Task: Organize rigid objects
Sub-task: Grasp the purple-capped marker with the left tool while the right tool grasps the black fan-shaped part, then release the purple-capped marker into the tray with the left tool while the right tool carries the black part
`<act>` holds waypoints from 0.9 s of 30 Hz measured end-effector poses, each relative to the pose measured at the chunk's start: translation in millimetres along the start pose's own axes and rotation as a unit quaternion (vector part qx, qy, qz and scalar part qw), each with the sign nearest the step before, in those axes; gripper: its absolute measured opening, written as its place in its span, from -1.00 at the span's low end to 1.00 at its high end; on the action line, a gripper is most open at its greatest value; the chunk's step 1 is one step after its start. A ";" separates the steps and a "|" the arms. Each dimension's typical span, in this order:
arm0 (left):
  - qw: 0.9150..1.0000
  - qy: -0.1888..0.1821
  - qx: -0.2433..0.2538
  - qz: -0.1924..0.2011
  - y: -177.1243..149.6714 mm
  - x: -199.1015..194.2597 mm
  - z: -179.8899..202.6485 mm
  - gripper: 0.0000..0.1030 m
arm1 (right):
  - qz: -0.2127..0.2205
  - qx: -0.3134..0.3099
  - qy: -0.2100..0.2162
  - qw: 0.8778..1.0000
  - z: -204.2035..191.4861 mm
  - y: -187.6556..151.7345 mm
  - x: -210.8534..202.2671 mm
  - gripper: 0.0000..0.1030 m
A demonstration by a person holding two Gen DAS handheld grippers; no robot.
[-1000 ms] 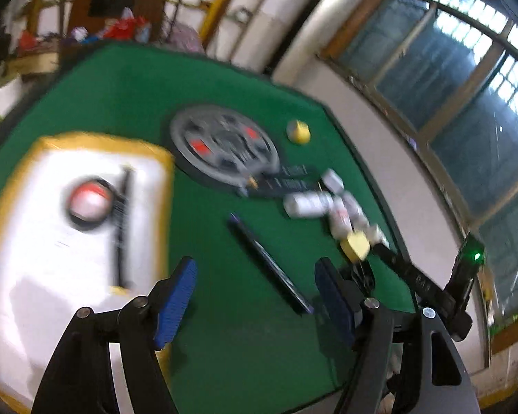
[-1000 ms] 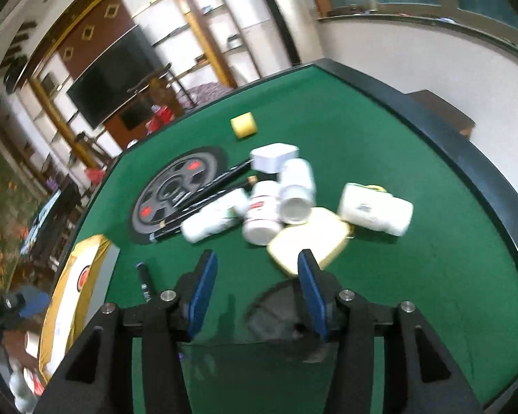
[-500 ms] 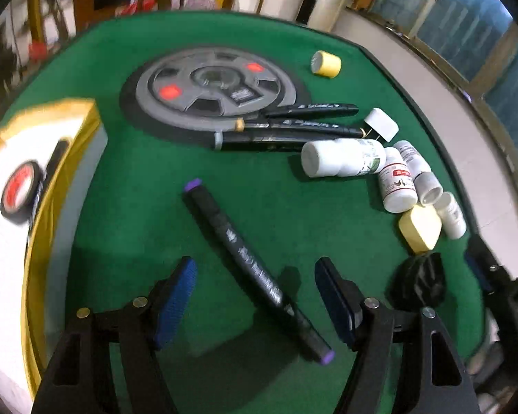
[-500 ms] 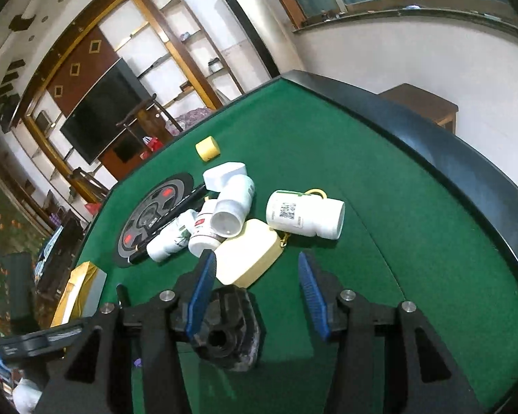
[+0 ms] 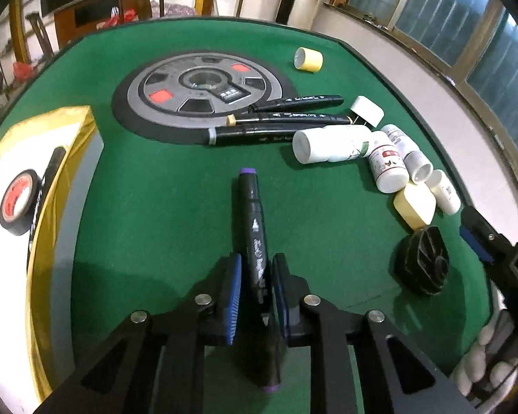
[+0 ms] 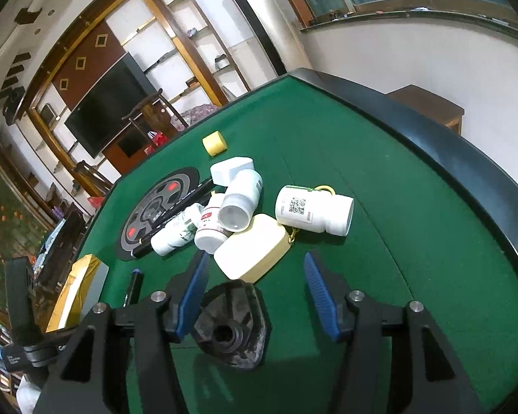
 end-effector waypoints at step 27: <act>0.986 -0.143 -0.038 0.081 -32.5 -103.5 -57.9 -0.71 | -0.146 -0.153 -0.086 0.973 -54.9 -36.0 51.3 0.41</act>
Point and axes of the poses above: each gripper's, at about its wrist camera, not at the fingertips, and x roughly the way its jaws point, z to its right, y to its top, the point moved 5 cm from there along x, roughly the way its jaws point, and after that the axes turned 6 degrees about y, right-handed, at the moved point
